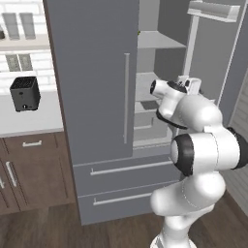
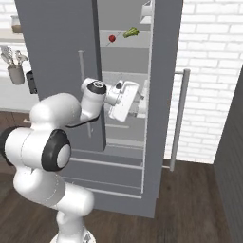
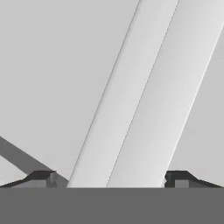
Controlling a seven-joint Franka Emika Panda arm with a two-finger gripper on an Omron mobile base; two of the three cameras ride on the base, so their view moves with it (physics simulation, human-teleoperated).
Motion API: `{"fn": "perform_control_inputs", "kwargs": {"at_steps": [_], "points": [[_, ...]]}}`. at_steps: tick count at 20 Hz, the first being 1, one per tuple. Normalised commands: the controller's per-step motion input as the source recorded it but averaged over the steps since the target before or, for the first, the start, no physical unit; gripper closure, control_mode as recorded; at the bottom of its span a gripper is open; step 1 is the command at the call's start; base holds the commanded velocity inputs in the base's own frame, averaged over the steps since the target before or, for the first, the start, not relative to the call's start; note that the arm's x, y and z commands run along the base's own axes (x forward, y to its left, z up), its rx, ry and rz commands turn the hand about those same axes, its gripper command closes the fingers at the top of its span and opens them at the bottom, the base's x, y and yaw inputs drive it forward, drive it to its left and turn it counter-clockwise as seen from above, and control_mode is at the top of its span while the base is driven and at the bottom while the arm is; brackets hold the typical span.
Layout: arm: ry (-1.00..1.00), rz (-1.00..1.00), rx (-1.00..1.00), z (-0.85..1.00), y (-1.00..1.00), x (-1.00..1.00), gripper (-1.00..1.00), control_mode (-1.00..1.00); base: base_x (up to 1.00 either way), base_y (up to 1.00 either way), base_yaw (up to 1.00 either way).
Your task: Take the strawberry from the fridge and place it on top of the pancake, located on the dining counter.
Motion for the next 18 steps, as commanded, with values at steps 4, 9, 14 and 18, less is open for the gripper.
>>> {"fn": "perform_control_inputs", "kwargs": {"at_steps": [4, 9, 14, 18], "points": [[0.00, 0.00, 0.00, 0.00, -0.16, -0.09, -1.00, -1.00, 0.00, 0.00, 0.00], [-0.11, 0.00, 0.00, 0.19, 0.01, -0.28, -1.00, -1.00, 0.00, 0.00, 0.00], [-0.20, 0.00, 0.00, 0.31, 0.31, -0.21, -1.00, -1.00, 0.00, 0.00, 0.00], [-0.20, 0.00, 0.05, 0.04, 0.72, -0.05, -1.00, -1.00, 0.00, 0.00, 0.00]]}}
